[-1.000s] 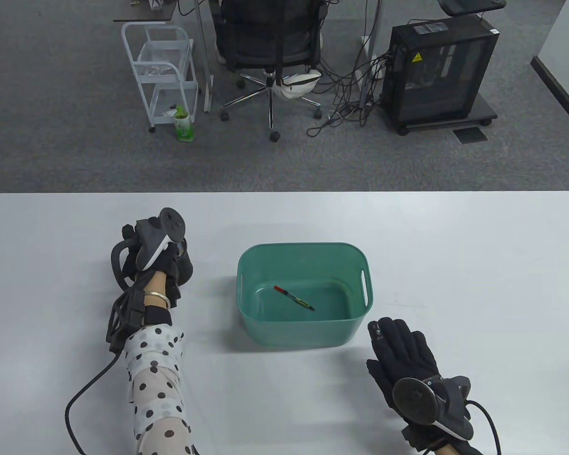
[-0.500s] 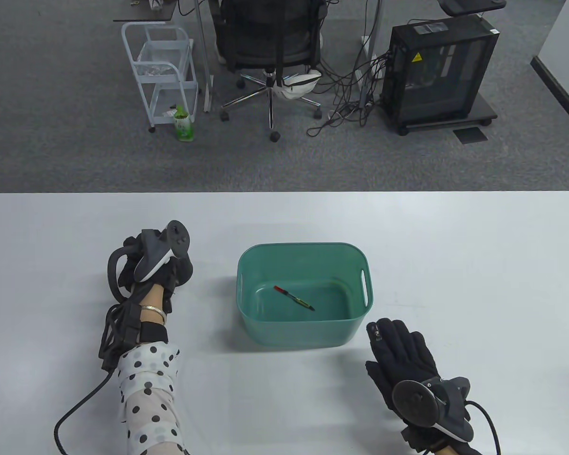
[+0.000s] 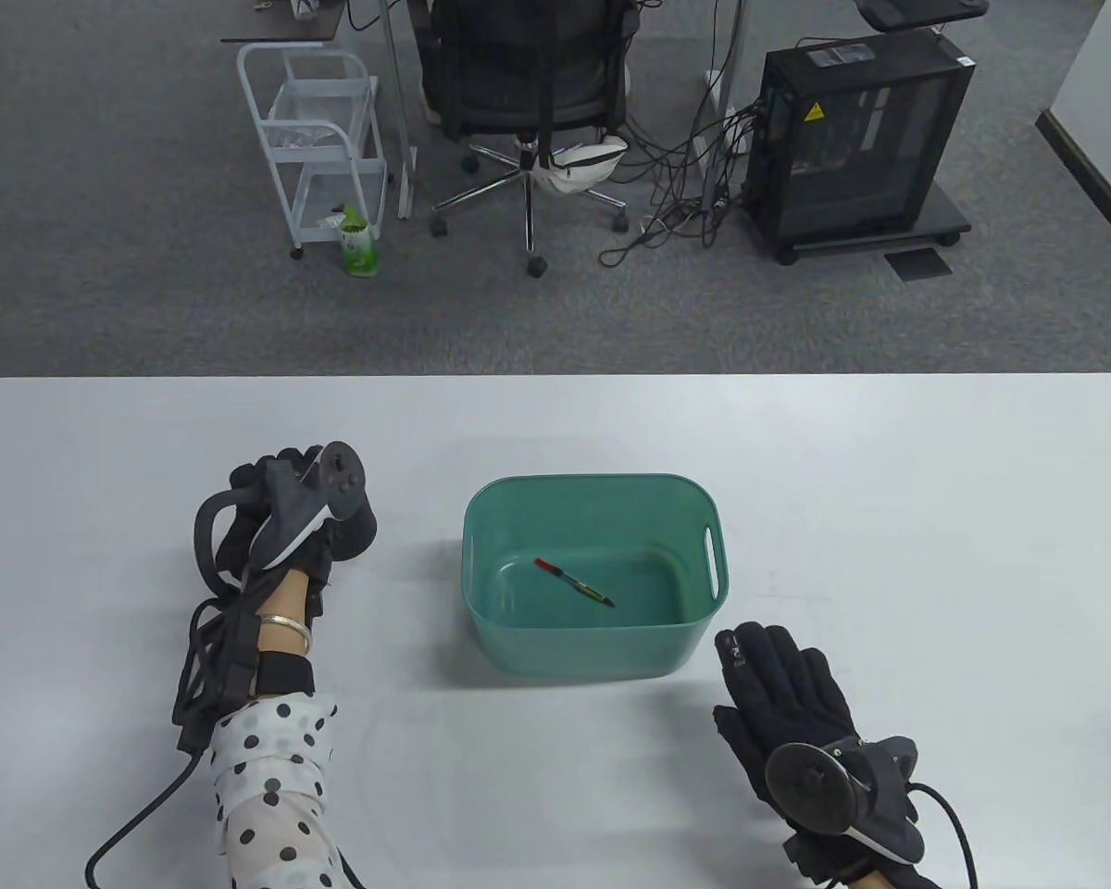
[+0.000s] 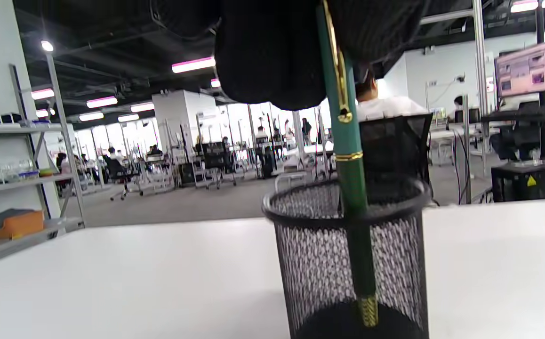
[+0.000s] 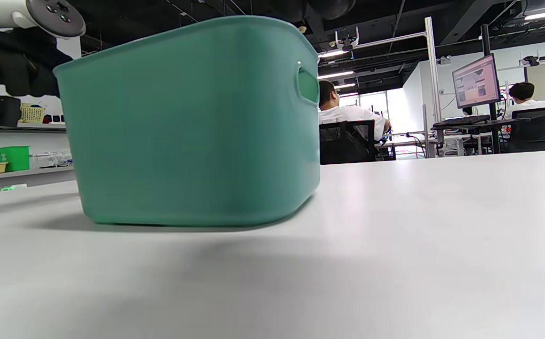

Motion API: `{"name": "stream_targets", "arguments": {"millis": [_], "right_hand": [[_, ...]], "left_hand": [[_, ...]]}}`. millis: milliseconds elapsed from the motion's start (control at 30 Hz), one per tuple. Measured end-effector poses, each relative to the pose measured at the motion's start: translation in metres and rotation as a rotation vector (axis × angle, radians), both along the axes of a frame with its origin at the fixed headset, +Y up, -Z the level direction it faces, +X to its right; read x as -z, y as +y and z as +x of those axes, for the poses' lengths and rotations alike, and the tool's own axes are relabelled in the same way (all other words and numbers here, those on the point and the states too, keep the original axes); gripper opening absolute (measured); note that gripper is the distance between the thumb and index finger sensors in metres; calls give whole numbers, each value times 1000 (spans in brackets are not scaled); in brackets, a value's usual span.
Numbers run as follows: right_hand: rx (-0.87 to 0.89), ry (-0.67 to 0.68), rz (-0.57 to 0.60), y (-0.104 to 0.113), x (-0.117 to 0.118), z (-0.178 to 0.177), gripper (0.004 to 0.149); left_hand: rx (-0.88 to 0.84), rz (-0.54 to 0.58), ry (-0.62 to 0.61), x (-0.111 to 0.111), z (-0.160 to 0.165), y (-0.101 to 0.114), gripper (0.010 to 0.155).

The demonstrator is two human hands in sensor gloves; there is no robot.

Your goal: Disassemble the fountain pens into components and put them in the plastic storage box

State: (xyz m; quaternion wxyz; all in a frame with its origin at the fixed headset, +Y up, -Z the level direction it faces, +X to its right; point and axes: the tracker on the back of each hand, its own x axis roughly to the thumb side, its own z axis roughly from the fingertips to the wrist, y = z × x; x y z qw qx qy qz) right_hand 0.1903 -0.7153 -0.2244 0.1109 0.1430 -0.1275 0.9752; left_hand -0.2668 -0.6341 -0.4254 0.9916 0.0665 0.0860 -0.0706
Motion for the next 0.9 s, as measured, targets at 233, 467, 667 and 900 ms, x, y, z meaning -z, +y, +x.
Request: {"name": "stream_targets", "arguments": {"millis": [233, 467, 667, 900], "right_hand": [[-6, -2, -12, -1, 0, 0, 66], [-7, 2, -20, -1, 0, -1, 66], [-5, 9, -17, -2, -1, -2, 66], [-5, 10, -13, -2, -2, -2, 66]], "left_hand": [[-55, 169, -34, -27, -3, 33, 39], [-161, 395, -145, -69, 0, 62, 38], [-332, 555, -289, -108, 13, 69, 38], [-602, 668, -478, -144, 39, 61, 38]]}}
